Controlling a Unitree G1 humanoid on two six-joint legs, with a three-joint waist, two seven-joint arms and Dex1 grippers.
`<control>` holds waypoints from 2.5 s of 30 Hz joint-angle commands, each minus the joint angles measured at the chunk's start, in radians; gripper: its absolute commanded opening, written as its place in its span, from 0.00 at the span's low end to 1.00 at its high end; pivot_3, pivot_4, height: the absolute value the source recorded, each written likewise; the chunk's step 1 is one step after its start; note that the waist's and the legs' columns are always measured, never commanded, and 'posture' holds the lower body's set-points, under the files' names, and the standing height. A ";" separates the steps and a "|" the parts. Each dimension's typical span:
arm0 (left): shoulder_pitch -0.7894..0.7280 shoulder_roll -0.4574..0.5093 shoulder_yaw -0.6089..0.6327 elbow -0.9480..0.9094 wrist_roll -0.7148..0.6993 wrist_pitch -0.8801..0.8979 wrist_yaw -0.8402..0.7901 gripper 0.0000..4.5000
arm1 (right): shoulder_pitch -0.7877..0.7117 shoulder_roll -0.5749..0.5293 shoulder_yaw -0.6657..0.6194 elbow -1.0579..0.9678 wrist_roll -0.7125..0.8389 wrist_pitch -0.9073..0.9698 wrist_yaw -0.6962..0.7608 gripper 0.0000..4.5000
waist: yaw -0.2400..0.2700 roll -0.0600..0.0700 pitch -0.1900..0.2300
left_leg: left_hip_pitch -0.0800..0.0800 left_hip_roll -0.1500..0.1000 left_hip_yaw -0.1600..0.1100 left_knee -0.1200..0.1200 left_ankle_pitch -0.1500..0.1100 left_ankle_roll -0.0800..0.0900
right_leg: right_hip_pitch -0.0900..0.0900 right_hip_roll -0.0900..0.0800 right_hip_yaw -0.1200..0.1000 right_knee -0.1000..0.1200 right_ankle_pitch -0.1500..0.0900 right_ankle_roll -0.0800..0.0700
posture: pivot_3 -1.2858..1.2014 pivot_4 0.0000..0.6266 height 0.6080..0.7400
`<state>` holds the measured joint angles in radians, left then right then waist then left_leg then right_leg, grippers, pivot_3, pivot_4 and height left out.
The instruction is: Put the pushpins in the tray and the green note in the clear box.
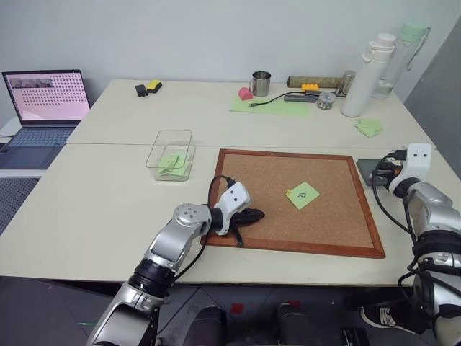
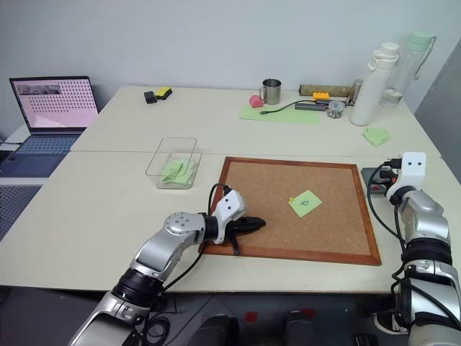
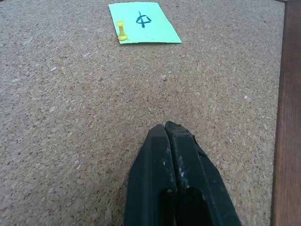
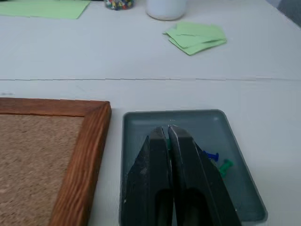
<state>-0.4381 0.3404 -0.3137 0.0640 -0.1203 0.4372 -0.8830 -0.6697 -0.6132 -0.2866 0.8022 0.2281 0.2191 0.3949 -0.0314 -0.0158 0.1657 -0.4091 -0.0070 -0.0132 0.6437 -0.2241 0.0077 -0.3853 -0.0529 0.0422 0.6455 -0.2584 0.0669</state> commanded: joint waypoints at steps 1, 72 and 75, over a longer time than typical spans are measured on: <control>0.045 0.026 -0.008 -0.010 0.006 0.047 0.007 0.00 | -0.041 -0.026 -0.032 0.055 0.018 -0.048 0.039 0.16 | -0.001 0.000 0.000 | 0.000 0.000 0.000 0.000 0.000 0.000 | 0.000 0.000 0.000 0.000 0.000 0.000 | 0.52 0.24 1.00; 0.015 -0.031 0.081 -0.046 -0.100 0.137 0.060 0.00 | 0.348 0.211 0.351 -1.107 0.049 0.215 0.178 0.01 | 0.003 0.000 0.000 | 0.000 0.001 -0.003 -0.001 0.000 0.000 | -0.002 0.000 -0.002 0.000 -0.001 -0.001 | 0.52 0.24 1.00; -0.022 -0.070 0.169 -0.106 -0.245 0.249 0.038 0.08 | 0.341 0.148 0.352 -1.120 0.022 0.181 0.215 0.00 | 0.003 -0.001 0.001 | -0.002 0.001 -0.003 0.000 0.000 0.000 | -0.002 0.000 -0.002 0.001 -0.001 0.000 | 0.52 0.24 1.00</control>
<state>-0.4179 0.2912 -0.2112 0.0162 -0.2676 0.6211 -0.8385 -0.3198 -0.4360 0.0662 -0.2694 0.2700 0.4483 0.5777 -0.0286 -0.0166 0.1667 -0.4118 -0.0063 -0.0163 0.6438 -0.2242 0.0077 -0.3888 -0.0531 0.0395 0.6464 -0.2591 0.0666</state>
